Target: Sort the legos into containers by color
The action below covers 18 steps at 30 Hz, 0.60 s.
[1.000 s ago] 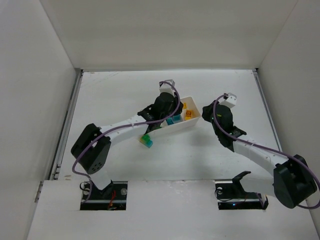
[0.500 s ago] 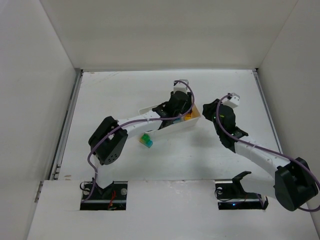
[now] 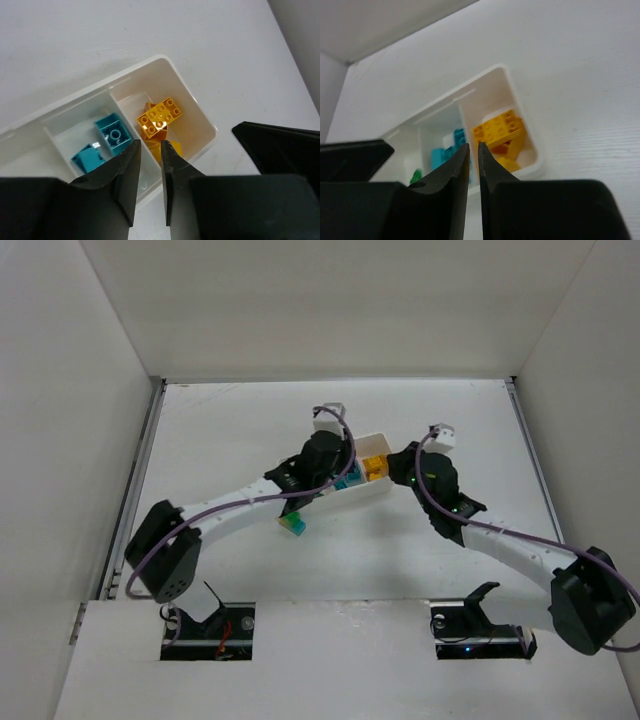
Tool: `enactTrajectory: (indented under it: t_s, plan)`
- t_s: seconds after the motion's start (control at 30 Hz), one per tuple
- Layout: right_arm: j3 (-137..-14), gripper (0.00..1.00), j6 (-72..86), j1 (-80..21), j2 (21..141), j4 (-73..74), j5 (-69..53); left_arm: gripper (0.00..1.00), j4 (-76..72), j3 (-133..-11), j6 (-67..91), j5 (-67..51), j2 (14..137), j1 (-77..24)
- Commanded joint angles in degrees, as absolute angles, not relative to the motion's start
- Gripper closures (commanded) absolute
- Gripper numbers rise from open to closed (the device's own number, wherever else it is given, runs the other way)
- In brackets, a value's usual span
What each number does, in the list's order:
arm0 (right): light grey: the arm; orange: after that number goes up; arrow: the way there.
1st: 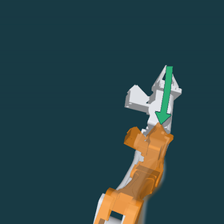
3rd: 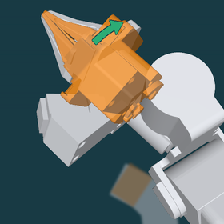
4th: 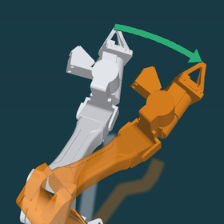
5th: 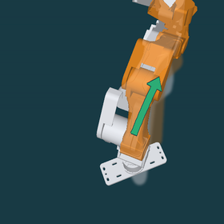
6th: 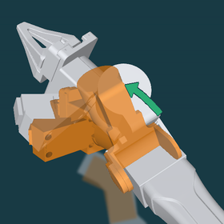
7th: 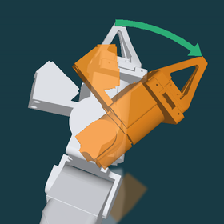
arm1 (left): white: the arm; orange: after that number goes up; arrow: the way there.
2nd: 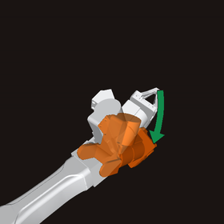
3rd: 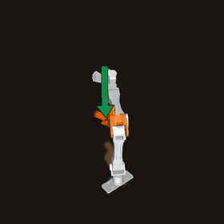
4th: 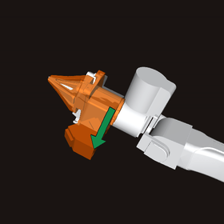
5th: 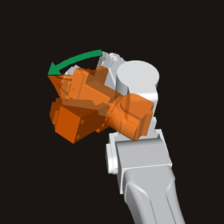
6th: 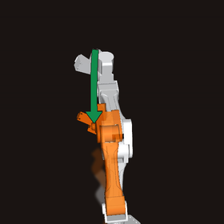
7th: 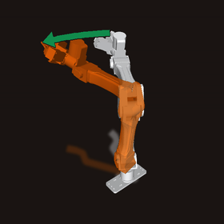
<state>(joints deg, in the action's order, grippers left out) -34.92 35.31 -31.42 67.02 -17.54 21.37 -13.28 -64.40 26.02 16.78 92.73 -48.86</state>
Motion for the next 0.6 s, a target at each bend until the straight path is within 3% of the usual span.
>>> enactTrajectory:
  t_s: [0.0, 0.1, 0.27, 0.37, 0.57]
  plan:
    - [-40.94, 0.83, 28.76, -38.16, 69.69, -20.66, 12.94, 0.84, -15.38, -57.59, 28.38, 18.10, 81.76, -46.45]
    - [-45.69, 0.82, 22.87, -45.72, 73.47, -17.85, 4.77, 0.88, -15.03, -48.98, 30.66, 19.59, 72.63, -44.17]
    - [-49.91, 0.64, 14.07, -55.23, 79.79, -13.28, -6.14, 0.85, -10.73, -37.02, 35.50, 20.39, 58.29, -37.85]
    - [-52.55, 0.49, 12.40, -57.17, 85.76, -10.82, -8.00, 0.83, -7.13, -32.45, 37.26, 18.90, 52.84, -34.07]
    - [-55.90, 0.36, 10.46, -57.17, 93.77, -6.42, -7.04, 0.81, -4.92, -25.59, 40.25, 13.37, 47.11, -28.09]
